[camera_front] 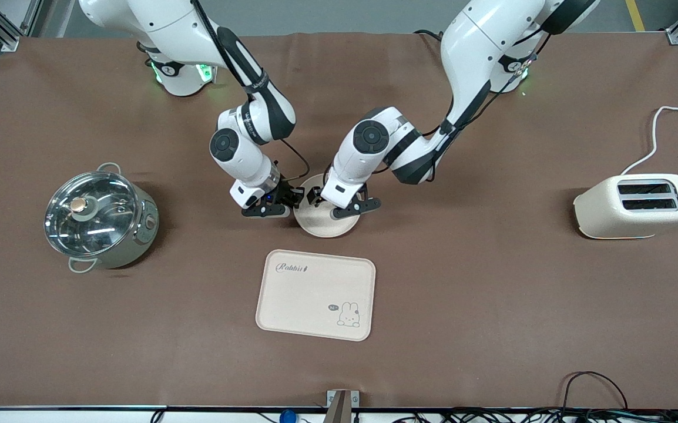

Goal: Place bun in plate and plate on tray
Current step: 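Set the bun on the plate while the right gripper grips the rim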

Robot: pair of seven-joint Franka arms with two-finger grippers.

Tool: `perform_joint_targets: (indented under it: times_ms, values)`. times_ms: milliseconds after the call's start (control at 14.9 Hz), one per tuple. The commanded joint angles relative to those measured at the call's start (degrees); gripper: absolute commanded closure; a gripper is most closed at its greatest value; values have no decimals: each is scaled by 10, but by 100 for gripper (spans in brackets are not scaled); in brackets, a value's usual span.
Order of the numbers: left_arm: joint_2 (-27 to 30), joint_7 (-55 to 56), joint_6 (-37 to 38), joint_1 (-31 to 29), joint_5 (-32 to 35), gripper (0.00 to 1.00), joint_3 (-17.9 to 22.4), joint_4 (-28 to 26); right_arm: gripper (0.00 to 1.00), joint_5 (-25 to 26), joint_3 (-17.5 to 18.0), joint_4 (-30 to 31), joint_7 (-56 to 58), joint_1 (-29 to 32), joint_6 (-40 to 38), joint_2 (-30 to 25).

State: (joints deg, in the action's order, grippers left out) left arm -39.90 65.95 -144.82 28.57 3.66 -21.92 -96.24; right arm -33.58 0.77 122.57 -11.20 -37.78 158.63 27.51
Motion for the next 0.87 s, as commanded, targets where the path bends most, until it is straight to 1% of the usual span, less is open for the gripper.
perform_joint_targets:
  times_ms: [0,269,336,470,537,604,739,806]
  values:
    - [-3,14,1,3,13,0,4,5,100,-16,-5,-1,-1,-13,10,4]
    - [2,9,1,-4,15,0,5,5,100,-16,-5,-1,0,-3,7,3]
    - [8,6,5,-12,26,0,10,5,100,-16,-5,-1,0,-1,7,2]
    - [28,-5,17,-41,87,0,17,0,100,-17,-5,-1,0,-1,7,2]
    - [38,-32,43,-62,116,0,17,2,100,-17,-5,-1,0,0,5,0]
    - [52,-74,73,-85,129,0,13,6,100,-17,-5,-1,1,5,1,-4]
    - [77,-176,136,-129,127,0,9,29,100,-16,-5,-4,6,19,0,-9]
    - [89,-225,169,-147,126,0,8,36,100,-16,-6,-20,8,23,2,-6]
